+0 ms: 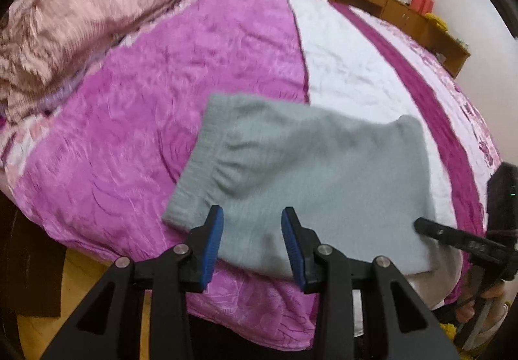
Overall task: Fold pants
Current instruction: 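Grasp the side edge of the folded pants with the right gripper, then lift the edge with the right gripper and fold it over the pants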
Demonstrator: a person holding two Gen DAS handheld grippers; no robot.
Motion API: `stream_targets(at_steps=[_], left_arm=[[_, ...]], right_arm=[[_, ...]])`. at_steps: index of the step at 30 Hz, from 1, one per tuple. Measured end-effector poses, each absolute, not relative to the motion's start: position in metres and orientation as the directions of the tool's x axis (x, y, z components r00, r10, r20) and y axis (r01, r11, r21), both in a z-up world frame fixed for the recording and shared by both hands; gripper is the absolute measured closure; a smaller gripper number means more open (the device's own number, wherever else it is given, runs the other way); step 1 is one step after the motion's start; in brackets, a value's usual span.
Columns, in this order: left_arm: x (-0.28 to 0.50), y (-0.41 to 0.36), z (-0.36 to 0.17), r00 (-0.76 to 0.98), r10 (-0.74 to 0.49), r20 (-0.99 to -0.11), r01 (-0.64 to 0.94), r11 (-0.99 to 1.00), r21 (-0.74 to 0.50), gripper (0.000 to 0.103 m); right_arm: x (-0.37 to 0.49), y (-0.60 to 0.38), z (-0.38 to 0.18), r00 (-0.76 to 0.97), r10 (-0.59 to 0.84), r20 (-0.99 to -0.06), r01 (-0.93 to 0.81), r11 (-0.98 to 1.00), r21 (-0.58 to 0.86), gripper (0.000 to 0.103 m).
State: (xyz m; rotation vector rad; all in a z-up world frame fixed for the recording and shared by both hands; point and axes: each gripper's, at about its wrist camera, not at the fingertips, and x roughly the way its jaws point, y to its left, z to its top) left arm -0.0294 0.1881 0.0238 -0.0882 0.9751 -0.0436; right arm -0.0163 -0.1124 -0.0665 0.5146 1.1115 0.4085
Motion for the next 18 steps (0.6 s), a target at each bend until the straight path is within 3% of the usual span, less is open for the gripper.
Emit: stream_targets(at_steps=[7,12,18], left_arm=[[-0.023,0.179,0.023,0.575,-0.098,-0.812,0.027,0.995,-0.101,0.064],[-0.008,0.181,-0.009,0.498,-0.116,-0.860,0.030,0.993,-0.117,0.064],[-0.011,0.177,-0.011,0.505,-0.120,-0.855,0.040,0.993,-0.115,0.056]], right_arm=[[-0.017,-0.117,-0.070,0.404,0.576,-0.710,-0.055,0.790,0.610,0.071],[-0.018,-0.120,-0.063,0.428,0.596,-0.679,-0.057,0.768,0.638,0.091],[-0.025,-0.111,-0.035,0.479,0.585,-0.655,-0.136,0.786,0.603,0.096]])
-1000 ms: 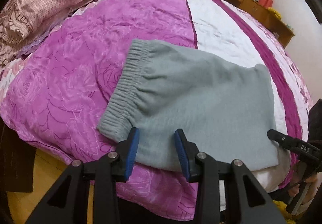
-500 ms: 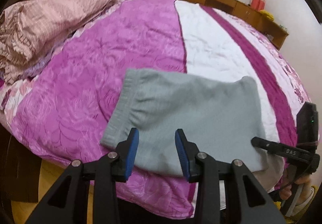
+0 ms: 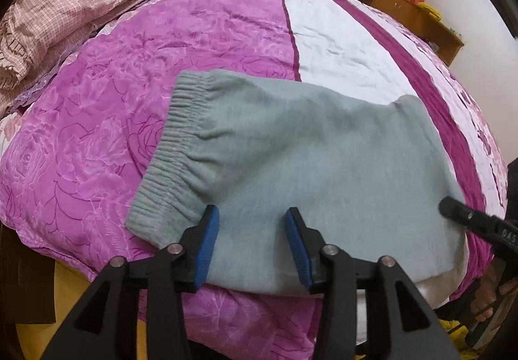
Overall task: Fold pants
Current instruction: 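Lift the edge with the right gripper and fold it over the pants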
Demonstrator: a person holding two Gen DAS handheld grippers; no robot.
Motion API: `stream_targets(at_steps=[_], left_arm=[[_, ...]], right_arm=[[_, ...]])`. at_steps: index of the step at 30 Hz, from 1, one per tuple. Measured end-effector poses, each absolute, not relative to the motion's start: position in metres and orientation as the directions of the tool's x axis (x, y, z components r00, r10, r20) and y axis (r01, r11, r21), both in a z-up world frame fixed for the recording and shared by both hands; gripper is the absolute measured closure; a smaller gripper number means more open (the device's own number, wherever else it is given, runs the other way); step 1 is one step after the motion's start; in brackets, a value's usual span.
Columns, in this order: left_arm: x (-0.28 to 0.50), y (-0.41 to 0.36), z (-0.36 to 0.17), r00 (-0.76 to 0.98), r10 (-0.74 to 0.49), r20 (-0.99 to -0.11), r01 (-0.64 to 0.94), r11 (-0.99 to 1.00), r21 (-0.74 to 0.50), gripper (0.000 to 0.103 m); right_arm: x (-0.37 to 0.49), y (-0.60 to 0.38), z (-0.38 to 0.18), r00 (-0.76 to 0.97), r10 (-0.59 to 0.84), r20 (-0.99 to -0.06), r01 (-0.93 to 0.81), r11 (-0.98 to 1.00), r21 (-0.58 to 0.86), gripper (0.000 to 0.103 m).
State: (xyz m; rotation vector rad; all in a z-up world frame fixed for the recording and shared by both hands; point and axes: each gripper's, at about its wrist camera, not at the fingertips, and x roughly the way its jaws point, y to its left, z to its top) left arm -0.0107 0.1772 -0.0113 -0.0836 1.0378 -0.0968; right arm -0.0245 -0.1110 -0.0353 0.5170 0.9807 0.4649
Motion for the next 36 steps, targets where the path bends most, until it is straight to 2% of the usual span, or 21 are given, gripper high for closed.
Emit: stream_targets(at_steps=[14,21,25,36], left_arm=[[-0.016,0.187,0.013,0.535,-0.095,-0.839,0.026,0.995,-0.096,0.056],[-0.011,0.212,0.023,0.538,-0.105,-0.836,-0.015,0.991,-0.134,0.056],[-0.007,0.222,0.029,0.543,-0.059,-0.837,-0.030,0.996,-0.089,0.056],[-0.001,0.255,0.036,0.552,-0.011,-0.834,-0.088,0.994,-0.071,0.056]], right_arm=[[-0.020,-0.070,0.042,0.491,0.667,-0.560,-0.361,0.741,0.566,0.098],[-0.007,-0.040,0.067,0.469,0.713,-0.522,-0.442,0.701,0.560,0.098],[-0.001,-0.020,0.077,0.458,0.730,-0.507,-0.473,0.683,0.557,0.098],[0.016,0.032,0.082,0.399,0.763,-0.509,-0.517,0.646,0.562,0.098]])
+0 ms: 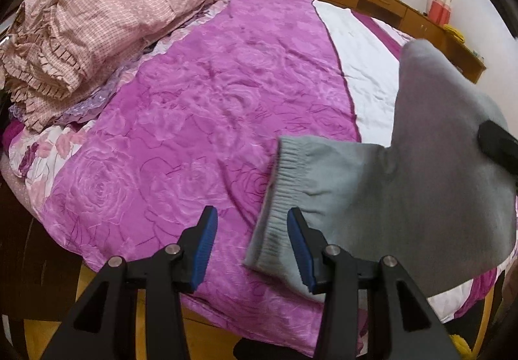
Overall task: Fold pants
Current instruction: 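Lift the edge with the right gripper and fold it over the pants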
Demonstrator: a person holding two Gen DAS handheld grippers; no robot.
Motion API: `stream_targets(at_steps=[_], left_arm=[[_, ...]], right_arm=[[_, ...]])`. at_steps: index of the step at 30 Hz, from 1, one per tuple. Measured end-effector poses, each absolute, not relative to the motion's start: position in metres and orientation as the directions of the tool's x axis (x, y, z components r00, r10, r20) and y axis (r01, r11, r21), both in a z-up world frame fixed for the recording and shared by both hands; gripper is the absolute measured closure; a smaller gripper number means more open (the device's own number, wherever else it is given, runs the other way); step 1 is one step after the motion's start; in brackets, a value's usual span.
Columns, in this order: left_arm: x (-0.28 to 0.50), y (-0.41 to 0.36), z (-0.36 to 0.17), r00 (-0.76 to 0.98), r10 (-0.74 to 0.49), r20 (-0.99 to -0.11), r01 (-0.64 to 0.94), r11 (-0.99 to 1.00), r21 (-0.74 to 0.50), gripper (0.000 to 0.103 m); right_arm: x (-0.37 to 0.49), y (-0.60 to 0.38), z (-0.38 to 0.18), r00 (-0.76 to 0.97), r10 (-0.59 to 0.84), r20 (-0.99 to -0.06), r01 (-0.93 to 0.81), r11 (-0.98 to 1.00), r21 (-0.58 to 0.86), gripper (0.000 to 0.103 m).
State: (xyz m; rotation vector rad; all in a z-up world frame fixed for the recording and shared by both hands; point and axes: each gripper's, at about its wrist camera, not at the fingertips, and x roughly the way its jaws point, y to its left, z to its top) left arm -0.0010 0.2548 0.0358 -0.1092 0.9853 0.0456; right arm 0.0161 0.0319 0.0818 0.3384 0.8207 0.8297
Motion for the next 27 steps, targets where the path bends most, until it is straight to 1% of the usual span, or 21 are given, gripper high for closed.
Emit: stream_targets(at_steps=[6,15,17,19,21,25,27], left_arm=[[-0.002,0.267,0.029,0.543,0.002,-0.840,-0.114,0.991,-0.071,0.056],[-0.005,0.286,0.021,0.540,0.013,-0.842,-0.156,0.984,-0.085,0.056],[-0.006,0.288,0.021,0.538,0.014,-0.843,-0.163,0.983,-0.087,0.056],[-0.007,0.291,0.021,0.536,0.009,-0.844,-0.162,0.983,-0.092,0.056],[-0.008,0.292,0.023,0.540,0.012,-0.841,-0.160,0.983,-0.089,0.056],[-0.011,0.294,0.030,0.554,0.016,-0.833,-0.161,0.983,-0.088,0.056],[-0.012,0.295,0.033,0.560,0.010,-0.828,-0.161,0.982,-0.097,0.056]], right_arm=[[0.027,0.064,0.072,0.356,0.763,-0.540,-0.536,0.640,0.551,0.098],[0.045,0.111,0.036,0.279,0.738,-0.614,-0.522,0.654,0.548,0.097],[0.045,0.116,0.028,0.272,0.730,-0.626,-0.504,0.663,0.554,0.093],[0.045,0.120,0.020,0.266,0.725,-0.635,-0.482,0.671,0.564,0.092],[0.045,0.122,0.018,0.254,0.726,-0.639,-0.484,0.667,0.566,0.085],[0.038,0.119,0.021,0.242,0.723,-0.647,-0.505,0.663,0.553,0.079],[0.033,0.112,0.025,0.254,0.722,-0.644,-0.507,0.666,0.547,0.073]])
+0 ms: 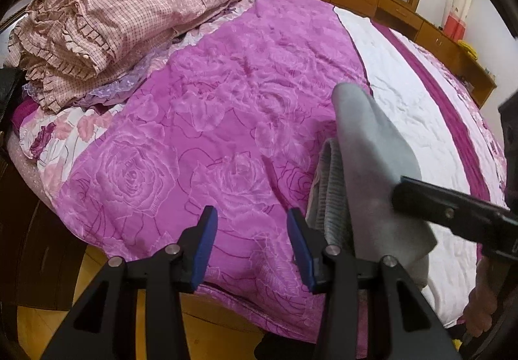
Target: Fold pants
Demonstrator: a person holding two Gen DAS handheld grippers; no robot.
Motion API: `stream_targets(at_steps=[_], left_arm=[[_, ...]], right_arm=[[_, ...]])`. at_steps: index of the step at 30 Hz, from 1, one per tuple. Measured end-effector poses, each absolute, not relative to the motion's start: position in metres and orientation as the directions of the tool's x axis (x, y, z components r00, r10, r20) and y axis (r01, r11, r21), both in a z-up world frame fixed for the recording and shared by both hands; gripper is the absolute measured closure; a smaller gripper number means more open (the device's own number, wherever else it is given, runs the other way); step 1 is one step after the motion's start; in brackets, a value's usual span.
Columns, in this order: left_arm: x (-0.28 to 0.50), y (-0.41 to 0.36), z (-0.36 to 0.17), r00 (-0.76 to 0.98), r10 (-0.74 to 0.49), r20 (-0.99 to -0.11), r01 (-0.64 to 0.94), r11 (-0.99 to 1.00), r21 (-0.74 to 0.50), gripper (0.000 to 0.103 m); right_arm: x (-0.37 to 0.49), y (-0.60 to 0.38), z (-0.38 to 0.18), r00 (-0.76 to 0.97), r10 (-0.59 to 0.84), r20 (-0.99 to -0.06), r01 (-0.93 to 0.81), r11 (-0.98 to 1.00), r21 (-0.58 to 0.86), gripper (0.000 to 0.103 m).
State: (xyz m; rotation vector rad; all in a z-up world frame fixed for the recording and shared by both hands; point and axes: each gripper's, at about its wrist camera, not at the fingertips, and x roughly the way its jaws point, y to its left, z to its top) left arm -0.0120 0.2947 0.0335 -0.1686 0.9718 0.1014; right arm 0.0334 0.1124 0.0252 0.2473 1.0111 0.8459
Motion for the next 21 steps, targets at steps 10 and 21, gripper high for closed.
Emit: stream_targets(at_steps=[10,21], left_arm=[[-0.019,0.273,0.076,0.631,-0.077,-0.772,-0.064,0.987,-0.150,0.036],[0.037,0.239,0.036,0.533,-0.119,-0.838,0.027,0.992,-0.124,0.034]], right_arm=[[0.025,0.043,0.020,0.348,0.596,-0.724,-0.374,0.796,0.475,0.058],[0.032,0.026,-0.026,0.263,0.675,-0.689,-0.217,0.737,0.639,0.058]])
